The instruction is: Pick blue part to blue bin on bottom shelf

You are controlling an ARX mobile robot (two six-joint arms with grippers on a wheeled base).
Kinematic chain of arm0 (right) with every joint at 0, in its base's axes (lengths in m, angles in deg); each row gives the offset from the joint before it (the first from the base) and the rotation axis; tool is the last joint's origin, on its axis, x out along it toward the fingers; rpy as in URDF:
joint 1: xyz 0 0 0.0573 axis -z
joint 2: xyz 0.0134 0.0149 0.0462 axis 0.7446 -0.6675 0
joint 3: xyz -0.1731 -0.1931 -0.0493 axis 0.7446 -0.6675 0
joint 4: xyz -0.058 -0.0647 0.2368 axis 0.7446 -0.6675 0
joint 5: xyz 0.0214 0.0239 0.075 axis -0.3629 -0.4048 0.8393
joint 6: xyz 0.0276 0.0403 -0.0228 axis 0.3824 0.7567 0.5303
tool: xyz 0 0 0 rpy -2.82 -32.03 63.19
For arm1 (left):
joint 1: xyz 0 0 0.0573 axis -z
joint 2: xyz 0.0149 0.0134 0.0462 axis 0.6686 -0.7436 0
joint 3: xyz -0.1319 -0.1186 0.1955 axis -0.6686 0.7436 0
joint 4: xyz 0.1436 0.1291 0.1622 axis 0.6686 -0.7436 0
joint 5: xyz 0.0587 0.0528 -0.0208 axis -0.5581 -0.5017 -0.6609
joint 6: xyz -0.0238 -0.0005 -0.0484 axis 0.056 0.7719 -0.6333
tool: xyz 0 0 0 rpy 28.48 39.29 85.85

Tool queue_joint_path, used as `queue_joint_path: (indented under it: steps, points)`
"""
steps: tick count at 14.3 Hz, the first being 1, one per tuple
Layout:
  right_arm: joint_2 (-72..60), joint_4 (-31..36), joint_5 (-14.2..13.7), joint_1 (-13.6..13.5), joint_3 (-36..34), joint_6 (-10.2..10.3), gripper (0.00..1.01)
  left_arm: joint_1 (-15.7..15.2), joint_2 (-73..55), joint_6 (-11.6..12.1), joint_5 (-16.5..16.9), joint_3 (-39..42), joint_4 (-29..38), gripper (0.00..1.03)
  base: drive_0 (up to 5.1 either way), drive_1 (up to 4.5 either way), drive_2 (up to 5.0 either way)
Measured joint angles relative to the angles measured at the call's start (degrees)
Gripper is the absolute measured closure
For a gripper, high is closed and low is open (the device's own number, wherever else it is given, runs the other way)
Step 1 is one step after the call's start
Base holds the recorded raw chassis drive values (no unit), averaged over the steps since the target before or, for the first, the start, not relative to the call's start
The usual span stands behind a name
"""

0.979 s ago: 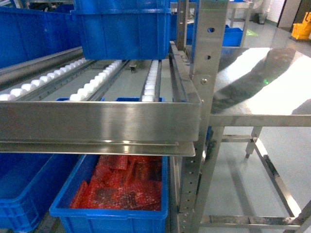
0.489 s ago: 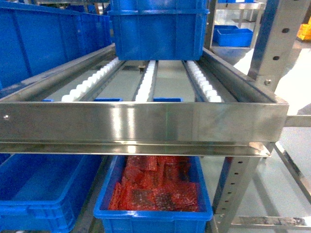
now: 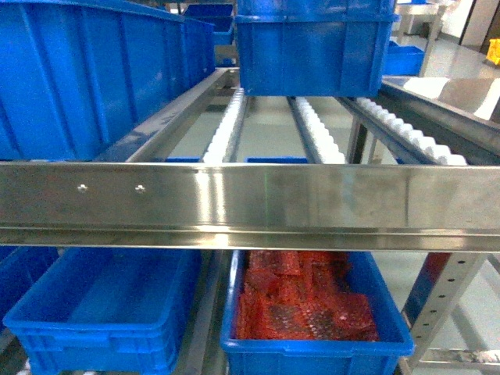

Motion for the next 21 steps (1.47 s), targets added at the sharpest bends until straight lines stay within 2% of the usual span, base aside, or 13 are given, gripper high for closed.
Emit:
queue_joint_path:
  steps: [21]
  points:
    - [0.0, 0.0, 0.2, 0.0, 0.0, 0.0, 0.03, -0.04, 0.0, -0.02, -0.09, 0.0, -0.02, 0.59, -4.9, 2.47, 2.5]
